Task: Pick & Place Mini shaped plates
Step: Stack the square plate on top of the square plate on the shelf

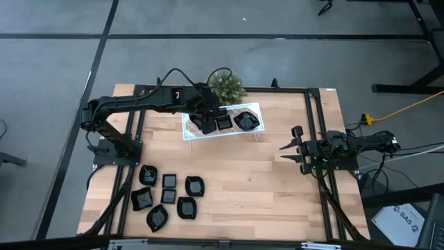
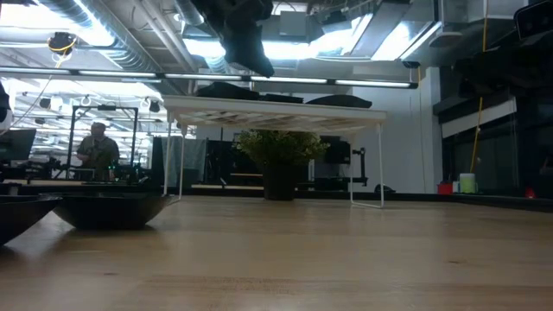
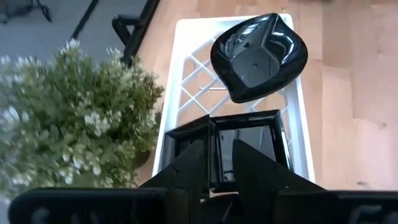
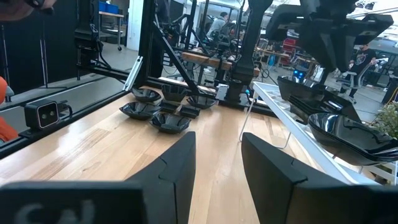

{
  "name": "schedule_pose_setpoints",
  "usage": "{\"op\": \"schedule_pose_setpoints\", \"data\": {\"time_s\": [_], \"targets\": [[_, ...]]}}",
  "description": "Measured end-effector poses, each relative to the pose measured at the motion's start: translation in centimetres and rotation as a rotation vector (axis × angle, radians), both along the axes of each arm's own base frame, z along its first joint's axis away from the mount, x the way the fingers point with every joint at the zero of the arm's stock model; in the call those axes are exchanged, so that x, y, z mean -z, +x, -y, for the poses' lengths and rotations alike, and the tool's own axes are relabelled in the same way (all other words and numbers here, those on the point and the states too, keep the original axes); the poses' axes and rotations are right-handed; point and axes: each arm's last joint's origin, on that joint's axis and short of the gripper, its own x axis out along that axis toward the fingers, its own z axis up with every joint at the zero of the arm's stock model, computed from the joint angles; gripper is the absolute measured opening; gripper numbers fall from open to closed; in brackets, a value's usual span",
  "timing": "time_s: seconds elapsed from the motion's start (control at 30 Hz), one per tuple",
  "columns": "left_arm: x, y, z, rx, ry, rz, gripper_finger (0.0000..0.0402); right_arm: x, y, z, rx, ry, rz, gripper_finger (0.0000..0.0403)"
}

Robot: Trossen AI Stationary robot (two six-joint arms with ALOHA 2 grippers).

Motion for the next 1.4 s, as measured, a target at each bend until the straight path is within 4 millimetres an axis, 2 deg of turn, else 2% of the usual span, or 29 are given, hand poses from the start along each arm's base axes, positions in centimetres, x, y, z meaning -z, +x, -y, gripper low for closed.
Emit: {"op": "schedule_pose_setpoints", "data": {"time_s": [0.17, 0.4, 0.57, 0.73, 0.9, 1.03, 1.4], "targets": [[0.7, 0.6, 0.2, 0.049, 0.074, -0.049, 0.0089, 0.0, 0.0, 0.0, 0.0, 0.0, 0.0, 0.0129], [2.7, 2.1, 0.6, 0.004, 0.164, -0.139, 0.0141, 0.0, 0.0, 0.0, 0.0, 0.0, 0.0, 0.0129], [3.0, 2.1, 0.0, -0.013, 0.134, -0.137, 0.0164, 0.0, 0.0, 0.0, 0.0, 0.0, 0.0, 0.0129], [3.0, 1.9, -0.7, -0.034, 0.079, -0.119, 0.0164, 0.0, 0.0, 0.0, 0.0, 0.0, 0.0, 0.0129], [3.2, 1.6, -1.2, 0.004, -0.019, -0.11, 0.015, 0.0, 0.0, 0.0, 0.0, 0.0, 0.0, 0.0129], [3.2, 1.6, -1.2, -0.001, -0.021, -0.112, 0.0125, 0.0, 0.0, 0.0, 0.0, 0.0, 0.0, 0.0129], [3.2, 1.6, -1.2, 0.001, -0.02, -0.111, 0.0014, 0.0, 0.0, 0.0, 0.0, 0.0, 0.0, 0.0129]]}}
